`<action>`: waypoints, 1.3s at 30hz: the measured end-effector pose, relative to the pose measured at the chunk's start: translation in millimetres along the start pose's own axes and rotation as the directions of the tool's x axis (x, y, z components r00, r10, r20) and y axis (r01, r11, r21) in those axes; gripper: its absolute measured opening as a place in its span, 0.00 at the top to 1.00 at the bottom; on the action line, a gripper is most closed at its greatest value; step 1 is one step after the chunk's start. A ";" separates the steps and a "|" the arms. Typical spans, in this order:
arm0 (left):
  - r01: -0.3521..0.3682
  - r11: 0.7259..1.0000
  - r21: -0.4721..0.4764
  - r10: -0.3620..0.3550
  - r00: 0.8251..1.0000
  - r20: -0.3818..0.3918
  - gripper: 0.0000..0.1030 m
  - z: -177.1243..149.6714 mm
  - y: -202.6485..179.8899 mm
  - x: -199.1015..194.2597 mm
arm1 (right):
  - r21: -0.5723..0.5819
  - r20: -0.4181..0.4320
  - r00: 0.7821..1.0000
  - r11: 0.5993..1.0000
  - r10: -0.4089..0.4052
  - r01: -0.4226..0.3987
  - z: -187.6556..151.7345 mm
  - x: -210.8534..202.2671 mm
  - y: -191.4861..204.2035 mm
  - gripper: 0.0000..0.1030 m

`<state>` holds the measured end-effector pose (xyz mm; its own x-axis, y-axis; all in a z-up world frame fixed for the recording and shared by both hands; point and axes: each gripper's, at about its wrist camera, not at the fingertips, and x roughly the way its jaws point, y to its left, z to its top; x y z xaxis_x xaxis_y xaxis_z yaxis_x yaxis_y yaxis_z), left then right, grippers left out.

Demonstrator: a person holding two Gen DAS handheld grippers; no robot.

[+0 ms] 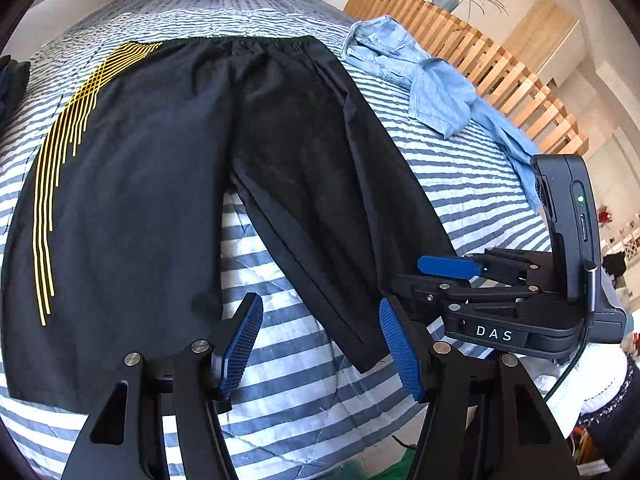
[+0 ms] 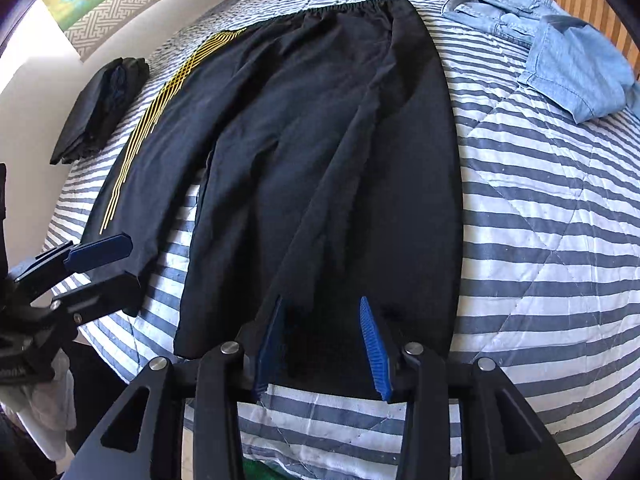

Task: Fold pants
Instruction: 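Lay the pants flat on the bed and open both tools, then grasp the hem of one pant leg with the left tool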

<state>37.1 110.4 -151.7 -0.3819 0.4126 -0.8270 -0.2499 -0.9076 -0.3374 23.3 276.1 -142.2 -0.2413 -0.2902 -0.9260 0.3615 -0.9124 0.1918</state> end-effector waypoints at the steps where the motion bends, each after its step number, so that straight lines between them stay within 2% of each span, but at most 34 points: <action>1: 0.005 1.000 -0.006 -0.005 1.000 -0.014 0.46 -0.9 0.8 5.2 | -0.011 -0.004 1.000 1.000 -0.018 0.018 0.1 2.5 2.0 0.64; 2: 0.003 1.000 -0.015 -0.003 1.000 -0.030 0.50 -0.9 2.1 10.1 | -0.017 -0.004 1.000 0.999 -0.031 0.031 0.2 4.1 2.7 0.64; 4: -0.014 1.000 -0.019 0.012 0.998 -0.058 0.66 -3.3 3.5 18.3 | -0.015 0.000 0.999 0.999 -0.040 0.040 -0.7 4.5 0.4 0.64; 6: -0.033 0.999 -0.011 0.032 0.996 -0.081 0.72 -5.7 4.8 24.4 | 0.003 0.009 0.999 0.999 -0.045 0.045 -4.4 2.3 -5.4 0.78; 7: -0.046 0.999 -0.004 0.046 0.995 -0.093 0.76 -8.1 4.6 27.6 | 0.020 0.006 0.999 0.999 -0.038 0.038 -5.7 0.3 -11.3 0.94; 8: -0.055 0.998 0.007 0.056 0.994 -0.092 0.77 -9.1 5.1 29.5 | 0.050 0.006 1.000 0.999 -0.012 0.012 -8.2 -3.0 -19.4 0.98; 10: -0.066 0.997 0.032 0.068 0.994 -0.086 0.77 -10.9 2.2 29.0 | 0.111 0.030 0.999 0.993 0.021 -0.025 -15.9 -14.1 -38.8 0.98; 12: -0.072 0.996 0.048 0.076 0.993 -0.088 0.77 -12.0 1.0 29.1 | 0.155 0.066 0.998 0.988 0.005 -0.015 -24.6 -30.3 -60.5 0.99; 15: -0.076 0.995 0.060 0.081 0.993 -0.088 0.77 -11.6 -1.7 24.4 | 0.243 0.118 0.993 0.969 0.017 -0.045 -40.1 -53.5 -100.0 0.99; 18: -0.074 0.995 0.063 0.078 0.995 -0.061 0.77 -8.9 -5.6 13.8 | 0.320 0.110 0.993 0.947 -0.046 0.008 -49.0 -62.9 -134.1 0.95; 20: -0.050 0.995 0.087 0.054 0.998 -0.042 0.75 -5.2 -17.6 8.8 | 0.351 0.106 0.994 0.936 -0.038 -0.002 -53.3 -65.5 -150.5 0.91; 21: -0.039 0.994 0.105 0.042 0.999 -0.033 0.70 -3.5 -20.4 2.0 | 0.363 0.114 0.993 0.931 -0.018 -0.025 -54.6 -66.5 -155.8 0.90; 24: -0.009 0.986 0.166 0.011 1.000 -0.010 0.41 5.5 -55.4 6.6 | 0.367 0.135 0.991 0.928 0.021 -0.070 -54.9 -66.6 -165.7 0.89; 25: 0.007 0.981 0.191 -0.005 1.000 -0.014 0.39 8.2 -69.2 11.3 | 0.362 0.141 0.990 0.930 0.019 -0.070 -52.3 -64.9 -162.9 0.89; 29: 0.024 0.956 0.294 -0.017 0.999 -0.027 0.39 18.2 -128.5 35.3 | 0.338 0.151 0.988 0.937 0.035 -0.085 -42.2 -56.2 -152.4 0.88; 32: 0.020 0.932 0.362 -0.007 0.999 -0.036 0.39 17.3 -159.4 54.5 | 0.327 0.131 0.987 0.936 0.091 -0.130 -41.9 -48.4 -151.1 0.87; 35: -0.005 0.901 0.433 0.028 0.999 -0.045 0.39 12.0 -178.0 68.4 | 0.317 0.113 0.985 0.935 0.130 -0.159 -45.9 -45.7 -149.5 0.79; 39: -0.032 0.871 0.490 0.059 0.997 -0.039 0.39 5.2 -192.8 80.4 | 0.299 0.072 0.978 0.931 0.198 -0.211 -50.4 -38.6 -147.5 0.76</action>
<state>50.0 319.0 -150.8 -0.3611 0.3550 -0.8623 -0.6410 -0.7661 -0.0470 24.7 436.5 -151.2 -0.2294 -0.4852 -0.8438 0.1182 -0.8743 0.4707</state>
